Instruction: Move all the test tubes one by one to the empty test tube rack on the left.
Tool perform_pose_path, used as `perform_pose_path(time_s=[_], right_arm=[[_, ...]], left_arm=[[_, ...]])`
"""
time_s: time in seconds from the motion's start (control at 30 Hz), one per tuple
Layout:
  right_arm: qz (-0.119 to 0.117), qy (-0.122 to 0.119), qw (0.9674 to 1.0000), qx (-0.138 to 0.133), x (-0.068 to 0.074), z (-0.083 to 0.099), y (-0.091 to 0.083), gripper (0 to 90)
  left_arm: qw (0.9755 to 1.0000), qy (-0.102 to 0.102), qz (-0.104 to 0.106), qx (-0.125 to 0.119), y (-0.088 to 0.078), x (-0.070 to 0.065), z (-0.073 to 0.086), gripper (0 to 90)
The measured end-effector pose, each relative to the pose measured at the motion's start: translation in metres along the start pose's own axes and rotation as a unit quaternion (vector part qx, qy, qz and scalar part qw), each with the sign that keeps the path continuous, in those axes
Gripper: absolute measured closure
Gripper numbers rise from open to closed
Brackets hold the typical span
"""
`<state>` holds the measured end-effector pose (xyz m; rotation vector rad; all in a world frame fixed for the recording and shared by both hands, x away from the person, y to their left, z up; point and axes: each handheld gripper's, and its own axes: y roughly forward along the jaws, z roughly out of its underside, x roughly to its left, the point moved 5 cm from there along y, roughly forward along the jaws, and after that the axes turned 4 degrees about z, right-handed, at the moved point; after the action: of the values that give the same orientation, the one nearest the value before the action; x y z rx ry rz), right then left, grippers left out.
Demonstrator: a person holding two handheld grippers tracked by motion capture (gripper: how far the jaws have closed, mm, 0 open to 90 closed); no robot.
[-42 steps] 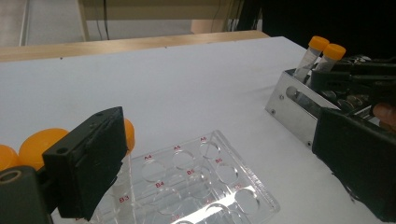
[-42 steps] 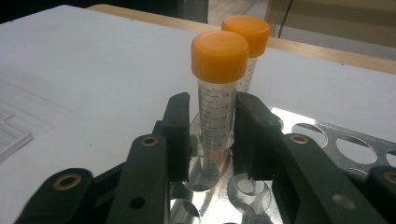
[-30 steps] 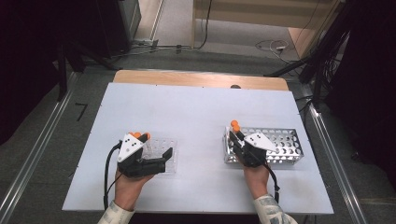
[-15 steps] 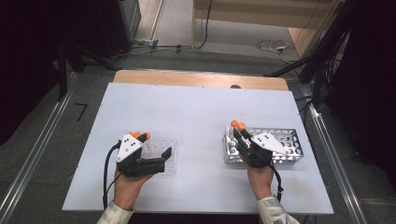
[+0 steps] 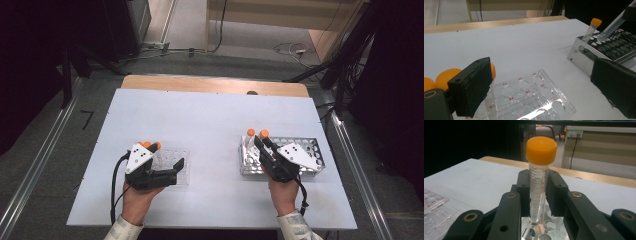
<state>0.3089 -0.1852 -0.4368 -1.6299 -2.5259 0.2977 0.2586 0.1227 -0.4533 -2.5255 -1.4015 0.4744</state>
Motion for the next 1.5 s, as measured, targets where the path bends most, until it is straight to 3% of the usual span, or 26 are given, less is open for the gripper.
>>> perform_pose_path(time_s=[0.5,0.83,1.13,1.5], right_arm=[[-0.048,-0.023,0.9986,0.006,0.035,0.005,-0.007,72.0],[-0.088,-0.046,0.9947,0.026,0.065,0.018,-0.005,72.0],[-0.117,-0.066,0.99,0.045,0.089,0.032,-0.002,72.0],[-0.154,-0.088,0.9821,0.064,0.114,0.043,-0.002,72.0]], left_arm=[[1.0,0.002,0.003,-0.002,-0.001,-0.001,-0.001,4.4],[0.9998,0.014,0.014,-0.005,-0.001,-0.011,-0.002,6.2],[0.9992,0.025,0.032,0.0,0.003,-0.026,-0.001,6.3],[0.9948,0.051,0.088,0.007,0.012,-0.059,0.003,16.3]])
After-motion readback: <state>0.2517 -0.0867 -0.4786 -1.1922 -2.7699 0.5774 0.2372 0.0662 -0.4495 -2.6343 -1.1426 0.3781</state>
